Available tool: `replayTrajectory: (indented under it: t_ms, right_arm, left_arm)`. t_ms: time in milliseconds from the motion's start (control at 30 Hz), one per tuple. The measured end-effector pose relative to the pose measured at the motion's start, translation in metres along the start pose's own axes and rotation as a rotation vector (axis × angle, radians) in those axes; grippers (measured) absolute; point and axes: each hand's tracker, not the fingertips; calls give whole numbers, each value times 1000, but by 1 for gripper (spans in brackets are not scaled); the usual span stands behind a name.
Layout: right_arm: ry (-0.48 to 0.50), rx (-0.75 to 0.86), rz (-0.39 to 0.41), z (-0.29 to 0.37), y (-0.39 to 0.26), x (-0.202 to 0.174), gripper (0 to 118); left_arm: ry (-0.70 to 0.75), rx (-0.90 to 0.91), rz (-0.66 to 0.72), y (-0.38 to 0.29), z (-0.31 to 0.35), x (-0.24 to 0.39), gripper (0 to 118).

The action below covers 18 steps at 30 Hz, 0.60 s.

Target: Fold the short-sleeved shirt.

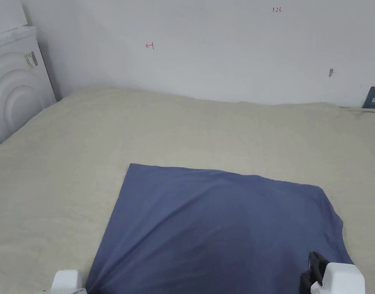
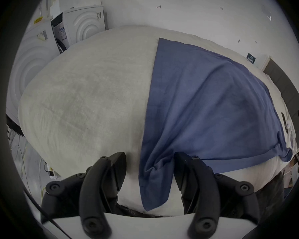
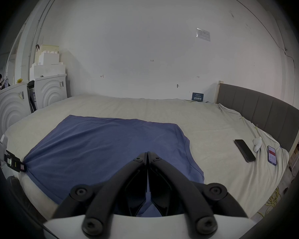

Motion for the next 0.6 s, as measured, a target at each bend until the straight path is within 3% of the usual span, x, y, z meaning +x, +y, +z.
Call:
replayTrajectory:
  t_ms: [167, 233, 600]
  right_arm:
    - [-1, -10, 4, 1, -4, 1, 1]
    - [1, -17, 0, 2, -6, 3, 1]
    - [-32, -100, -2, 19, -16, 35, 1]
  left_arm:
    - [10, 2, -128, -2, -3, 13, 23]
    - [-67, 17, -107, -2, -3, 11, 3]
    - [-152, 129, -6, -4, 53, -10, 0]
